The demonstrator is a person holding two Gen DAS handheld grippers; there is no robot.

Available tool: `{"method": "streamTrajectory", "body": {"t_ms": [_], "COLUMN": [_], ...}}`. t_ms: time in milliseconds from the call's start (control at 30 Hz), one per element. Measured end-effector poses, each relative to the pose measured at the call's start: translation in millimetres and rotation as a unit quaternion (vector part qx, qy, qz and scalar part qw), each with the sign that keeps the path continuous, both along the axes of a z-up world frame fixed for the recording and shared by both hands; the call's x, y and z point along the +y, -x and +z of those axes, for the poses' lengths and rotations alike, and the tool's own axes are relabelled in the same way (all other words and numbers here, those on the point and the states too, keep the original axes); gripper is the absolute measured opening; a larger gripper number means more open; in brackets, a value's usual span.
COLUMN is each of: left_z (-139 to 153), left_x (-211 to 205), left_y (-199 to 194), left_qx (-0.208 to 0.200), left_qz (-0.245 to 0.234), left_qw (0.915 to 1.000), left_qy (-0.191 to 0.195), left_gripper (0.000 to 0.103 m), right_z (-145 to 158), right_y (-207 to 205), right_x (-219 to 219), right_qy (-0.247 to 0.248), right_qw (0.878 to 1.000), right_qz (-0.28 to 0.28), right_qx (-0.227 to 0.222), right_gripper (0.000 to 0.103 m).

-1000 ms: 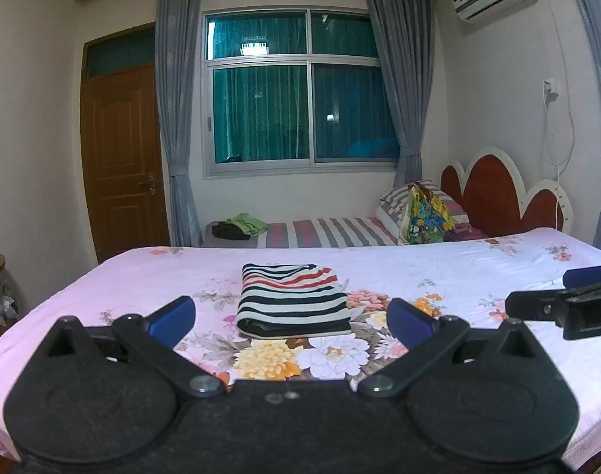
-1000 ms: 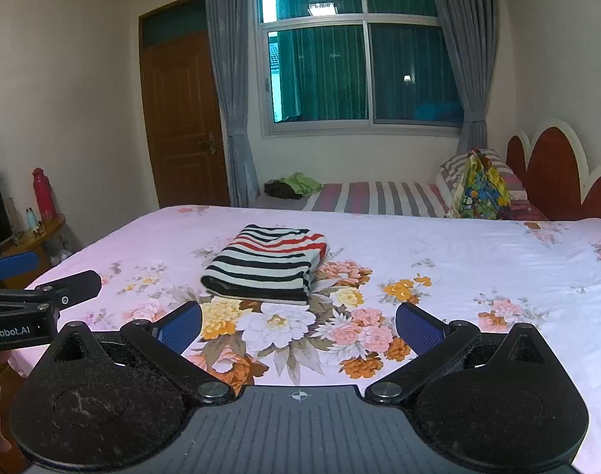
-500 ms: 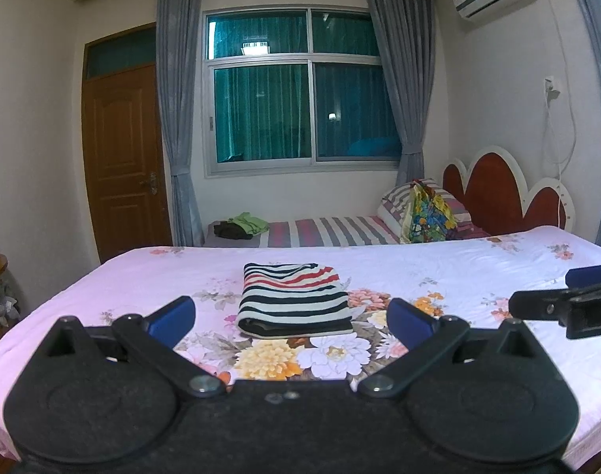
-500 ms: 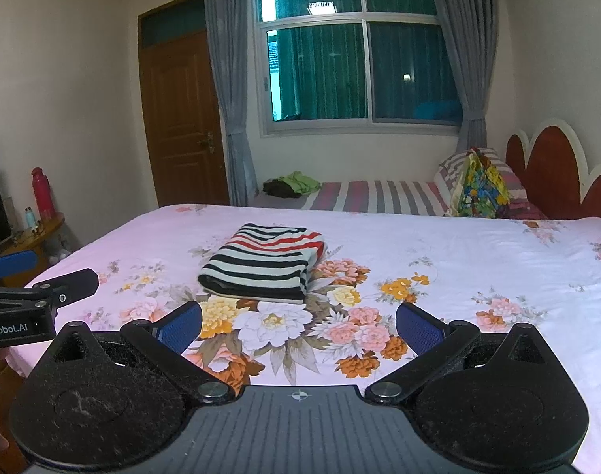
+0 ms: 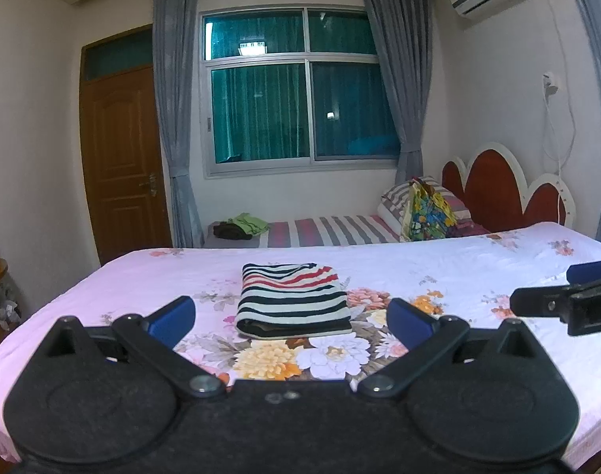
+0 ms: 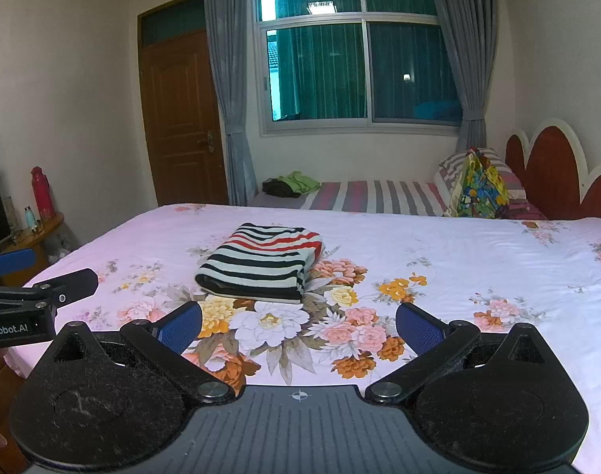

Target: Fold small clothes

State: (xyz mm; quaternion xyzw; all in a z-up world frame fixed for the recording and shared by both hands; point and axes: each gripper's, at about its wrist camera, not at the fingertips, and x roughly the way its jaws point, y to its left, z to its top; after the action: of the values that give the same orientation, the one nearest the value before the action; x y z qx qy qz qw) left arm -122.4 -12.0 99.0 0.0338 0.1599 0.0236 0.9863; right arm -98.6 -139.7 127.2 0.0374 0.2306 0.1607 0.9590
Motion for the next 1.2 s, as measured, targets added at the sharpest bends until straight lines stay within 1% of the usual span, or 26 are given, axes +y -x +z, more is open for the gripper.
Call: {"method": "streamTrajectory", "body": {"t_ms": [600,967,1100,1200], "left_z": [1.3,1.8,0.1,-1.3], "left_x": [0.1,6.6,8.9,14.2], "left_y": [-1.6,-2.6,-3.1,-6.3], "left_qx": [0.002,0.001,0.007,0.019], "left_qz": [-0.003,0.001,0.003,0.004], "left_qw": [1.0,1.0,1.0,0.9997], "left_qy": [-0.004,-0.001,0.001,0.013], "left_gripper": [0.102,0.102,0.102,0.102], "right_z": [0.4,-3.9,-5.1,-5.7], "right_y": [0.4,-3.8,-4.8,-4.6], "right_x": [-6.4,-4.8,-2.5,-1.2], "right_qy": [0.0,0.006,0.008,0.008], "right_qw": [1.0,1.0,1.0,1.0], "right_qz": [0.003,0.008,0.01,0.011], "right_qx": [-0.001,0.006,0.007,0.007], "right_gripper": [0.103,0.103,0.103,0.103]}}
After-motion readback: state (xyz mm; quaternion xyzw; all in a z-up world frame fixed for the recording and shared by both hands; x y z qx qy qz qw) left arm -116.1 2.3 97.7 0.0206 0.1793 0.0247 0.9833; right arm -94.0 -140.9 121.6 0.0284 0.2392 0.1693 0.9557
